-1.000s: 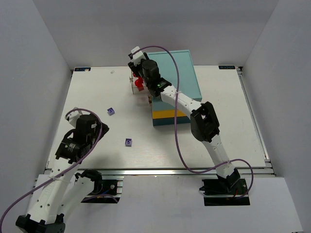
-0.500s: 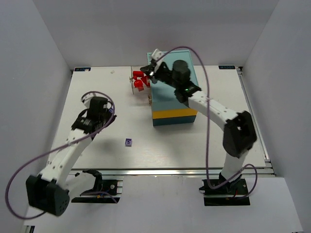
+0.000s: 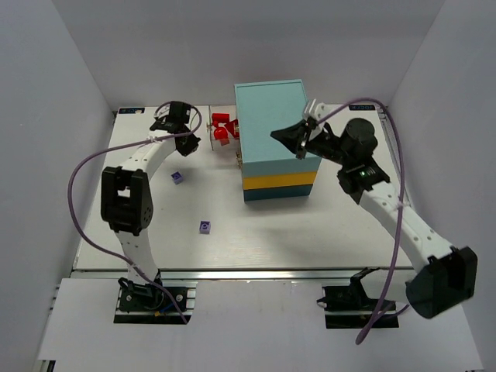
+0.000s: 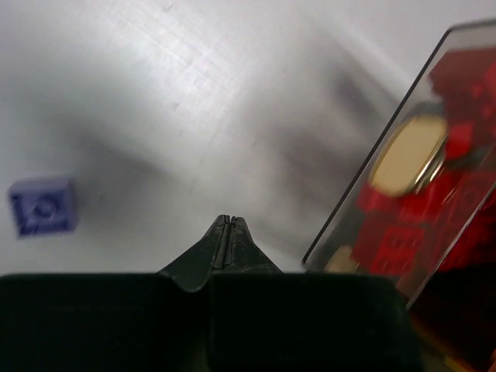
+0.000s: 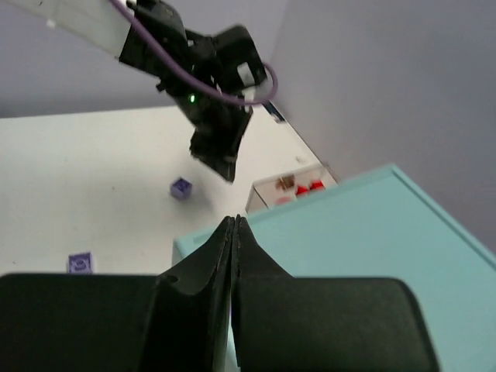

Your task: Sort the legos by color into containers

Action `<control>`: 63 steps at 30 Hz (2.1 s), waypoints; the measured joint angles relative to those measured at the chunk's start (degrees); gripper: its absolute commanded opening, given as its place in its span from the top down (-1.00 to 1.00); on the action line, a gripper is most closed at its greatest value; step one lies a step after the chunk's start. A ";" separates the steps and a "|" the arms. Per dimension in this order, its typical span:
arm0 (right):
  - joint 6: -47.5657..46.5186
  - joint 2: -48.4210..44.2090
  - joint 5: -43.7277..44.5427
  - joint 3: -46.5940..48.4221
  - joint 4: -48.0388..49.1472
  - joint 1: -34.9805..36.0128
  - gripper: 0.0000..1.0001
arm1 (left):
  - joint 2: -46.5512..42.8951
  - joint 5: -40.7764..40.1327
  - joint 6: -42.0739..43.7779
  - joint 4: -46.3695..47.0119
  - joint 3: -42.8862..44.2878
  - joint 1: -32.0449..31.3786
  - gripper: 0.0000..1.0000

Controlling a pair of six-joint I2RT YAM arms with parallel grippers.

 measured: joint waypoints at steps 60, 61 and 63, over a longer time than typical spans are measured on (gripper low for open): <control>0.92 -13.73 9.99 -11.26 -16.41 -14.03 1.00 | 17.70 45.77 5.97 17.29 7.41 1.11 -0.12; 0.94 -13.73 10.01 -11.26 -16.41 -14.05 1.00 | 17.73 46.40 5.97 17.31 7.41 0.96 -0.11; 0.94 -13.73 9.99 -11.26 -16.41 -14.14 1.00 | 17.77 47.43 5.97 17.53 7.32 0.63 -0.08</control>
